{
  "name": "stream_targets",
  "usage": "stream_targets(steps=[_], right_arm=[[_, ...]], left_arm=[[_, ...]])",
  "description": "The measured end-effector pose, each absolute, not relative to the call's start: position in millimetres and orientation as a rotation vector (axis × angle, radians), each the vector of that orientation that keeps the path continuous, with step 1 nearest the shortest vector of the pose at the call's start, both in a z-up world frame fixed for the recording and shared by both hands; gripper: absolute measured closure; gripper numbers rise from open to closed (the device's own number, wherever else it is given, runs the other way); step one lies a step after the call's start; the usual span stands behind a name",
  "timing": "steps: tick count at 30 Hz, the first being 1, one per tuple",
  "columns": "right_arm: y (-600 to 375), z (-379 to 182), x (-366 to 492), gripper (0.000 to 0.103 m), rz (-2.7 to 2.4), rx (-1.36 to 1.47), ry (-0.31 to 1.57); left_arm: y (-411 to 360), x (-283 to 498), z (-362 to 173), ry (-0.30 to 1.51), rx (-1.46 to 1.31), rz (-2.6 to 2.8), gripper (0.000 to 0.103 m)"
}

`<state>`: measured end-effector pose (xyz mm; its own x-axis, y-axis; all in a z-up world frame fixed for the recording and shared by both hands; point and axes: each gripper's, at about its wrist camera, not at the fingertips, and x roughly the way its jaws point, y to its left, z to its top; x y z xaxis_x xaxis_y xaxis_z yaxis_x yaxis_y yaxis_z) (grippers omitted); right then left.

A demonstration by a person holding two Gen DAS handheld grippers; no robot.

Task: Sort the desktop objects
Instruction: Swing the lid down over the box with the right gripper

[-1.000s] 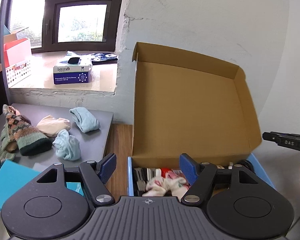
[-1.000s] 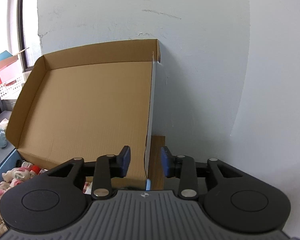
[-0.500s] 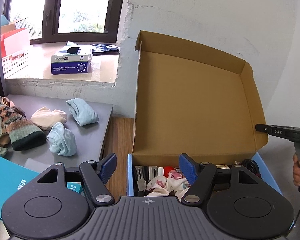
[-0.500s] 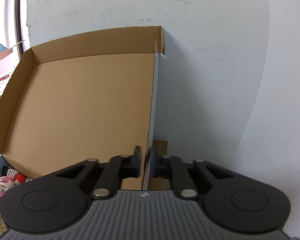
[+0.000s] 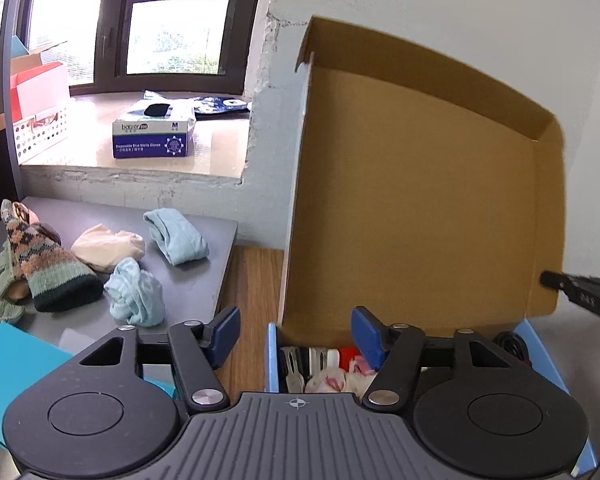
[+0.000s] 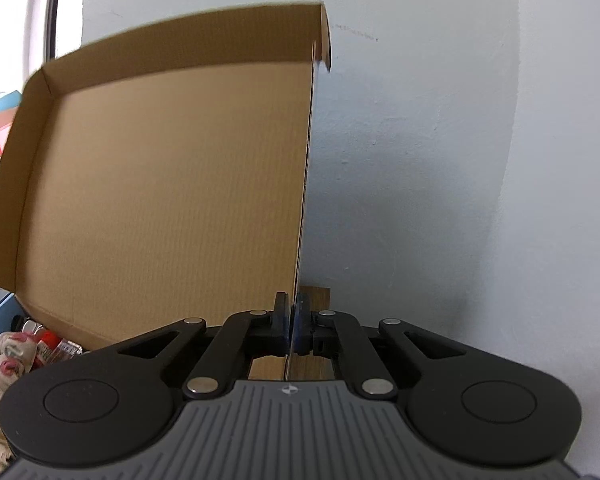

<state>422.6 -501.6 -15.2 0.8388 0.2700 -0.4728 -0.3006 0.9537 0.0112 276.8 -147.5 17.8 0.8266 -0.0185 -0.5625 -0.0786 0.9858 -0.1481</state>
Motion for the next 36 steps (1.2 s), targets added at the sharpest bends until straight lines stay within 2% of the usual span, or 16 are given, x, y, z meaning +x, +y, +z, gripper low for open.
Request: stream_targets(steps=[4, 7, 9, 10, 28, 36], right_arm=[[-502.5, -16.3, 412.4, 0.099, 0.301, -0.061, 0.482], [-501.8, -17.6, 405.9, 0.099, 0.299, -0.066, 0.479], [-501.9, -18.5, 402.2, 0.099, 0.299, -0.062, 0.48], [-502.2, -19.0, 400.4, 0.099, 0.3, -0.058, 0.482], [-510.7, -32.7, 355.9, 0.1, 0.287, -0.029, 0.534], [-516.0, -22.9, 337.5, 0.099, 0.277, -0.042, 0.514]], left_arm=[[-146.7, 285.8, 27.7, 0.566, -0.154, 0.042, 0.052], [-146.1, 289.6, 37.3, 0.542, -0.145, 0.051, 0.062], [-145.9, 289.0, 44.1, 0.527, -0.149, 0.045, 0.074], [-146.3, 287.5, 47.1, 0.519, -0.15, 0.04, 0.075], [-159.7, 208.3, 74.1, 0.427, -0.206, -0.039, 0.075], [-152.7, 207.6, 70.7, 0.449, -0.218, -0.011, 0.075]])
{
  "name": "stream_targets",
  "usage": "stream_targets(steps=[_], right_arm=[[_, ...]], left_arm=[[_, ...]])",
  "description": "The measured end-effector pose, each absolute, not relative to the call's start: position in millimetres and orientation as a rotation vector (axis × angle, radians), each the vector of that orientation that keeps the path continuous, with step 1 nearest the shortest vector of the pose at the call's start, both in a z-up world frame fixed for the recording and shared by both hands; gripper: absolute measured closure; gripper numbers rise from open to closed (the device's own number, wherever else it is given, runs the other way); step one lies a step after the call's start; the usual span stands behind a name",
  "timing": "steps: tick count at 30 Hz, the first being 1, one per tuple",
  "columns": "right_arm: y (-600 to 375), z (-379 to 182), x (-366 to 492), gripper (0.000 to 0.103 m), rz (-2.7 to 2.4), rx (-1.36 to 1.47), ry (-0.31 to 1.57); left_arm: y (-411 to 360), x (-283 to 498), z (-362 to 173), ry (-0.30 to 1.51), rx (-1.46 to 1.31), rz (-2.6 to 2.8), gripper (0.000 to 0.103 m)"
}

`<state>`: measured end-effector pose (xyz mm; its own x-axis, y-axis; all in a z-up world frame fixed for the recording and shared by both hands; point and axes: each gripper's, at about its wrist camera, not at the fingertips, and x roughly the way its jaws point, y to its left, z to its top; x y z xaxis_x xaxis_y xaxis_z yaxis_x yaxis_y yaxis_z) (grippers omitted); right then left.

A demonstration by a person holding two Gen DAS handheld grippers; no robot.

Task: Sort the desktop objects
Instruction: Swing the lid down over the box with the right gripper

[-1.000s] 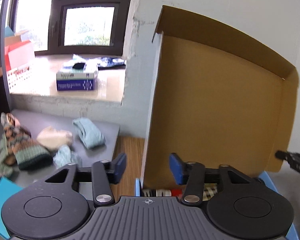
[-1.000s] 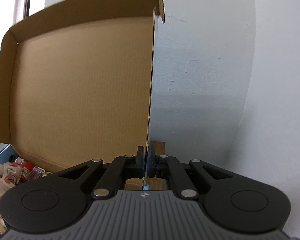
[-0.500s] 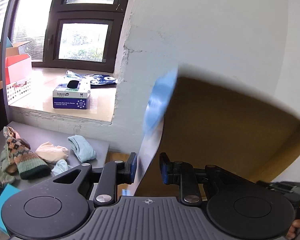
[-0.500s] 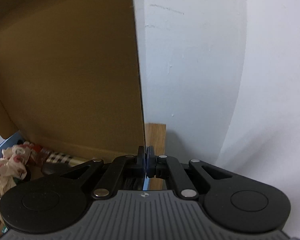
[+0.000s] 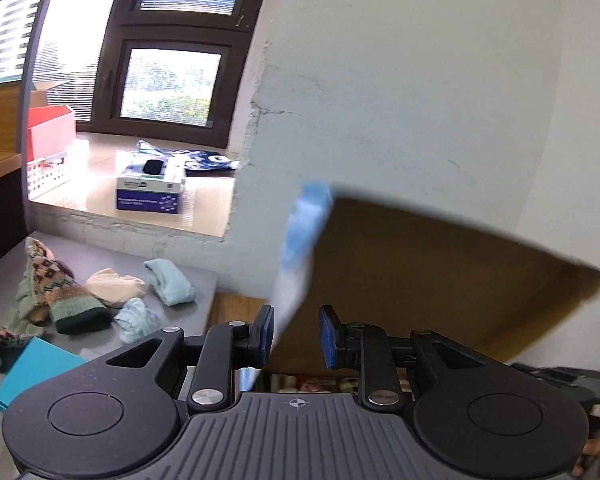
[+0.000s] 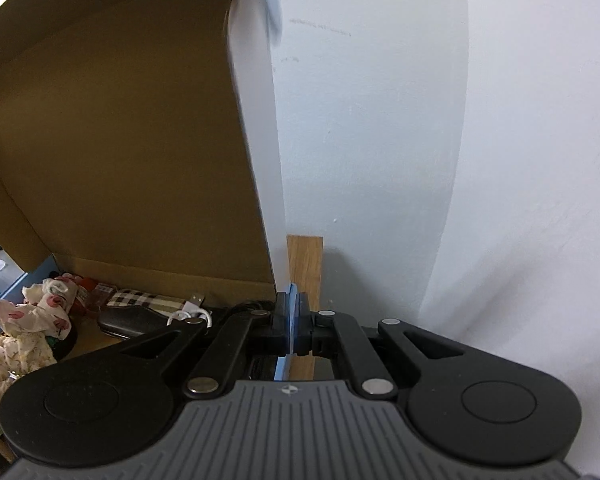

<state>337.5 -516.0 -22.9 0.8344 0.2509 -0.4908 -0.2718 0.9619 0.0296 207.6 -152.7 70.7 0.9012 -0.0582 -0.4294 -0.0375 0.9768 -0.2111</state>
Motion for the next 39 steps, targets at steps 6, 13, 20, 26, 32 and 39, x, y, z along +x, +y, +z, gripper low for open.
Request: stream_targets(steps=[6, 13, 20, 26, 32, 39], right_arm=[[-519.5, -12.5, 334.2, 0.099, 0.274, -0.054, 0.507], [-522.4, -23.7, 319.8, 0.099, 0.271, -0.043, 0.554], [-530.1, -28.1, 287.8, 0.09, 0.273, -0.02, 0.634], [-528.9, -25.2, 251.0, 0.075, 0.298, -0.01, 0.678], [-519.1, -18.8, 216.9, 0.075, 0.357, -0.026, 0.712], [-499.5, -8.1, 182.8, 0.075, 0.446, -0.032, 0.725]], left_arm=[[-152.3, 200.4, 65.6, 0.455, -0.238, -0.025, 0.075], [-153.8, 177.9, 62.5, 0.453, -0.248, -0.04, 0.075], [-156.3, 152.5, 56.3, 0.479, -0.245, -0.055, 0.075], [-164.3, 132.1, 40.6, 0.5, -0.207, -0.05, 0.075], [-171.2, 113.3, 18.4, 0.516, -0.197, -0.044, 0.075], [-175.4, 99.0, -6.2, 0.539, -0.192, -0.03, 0.075]])
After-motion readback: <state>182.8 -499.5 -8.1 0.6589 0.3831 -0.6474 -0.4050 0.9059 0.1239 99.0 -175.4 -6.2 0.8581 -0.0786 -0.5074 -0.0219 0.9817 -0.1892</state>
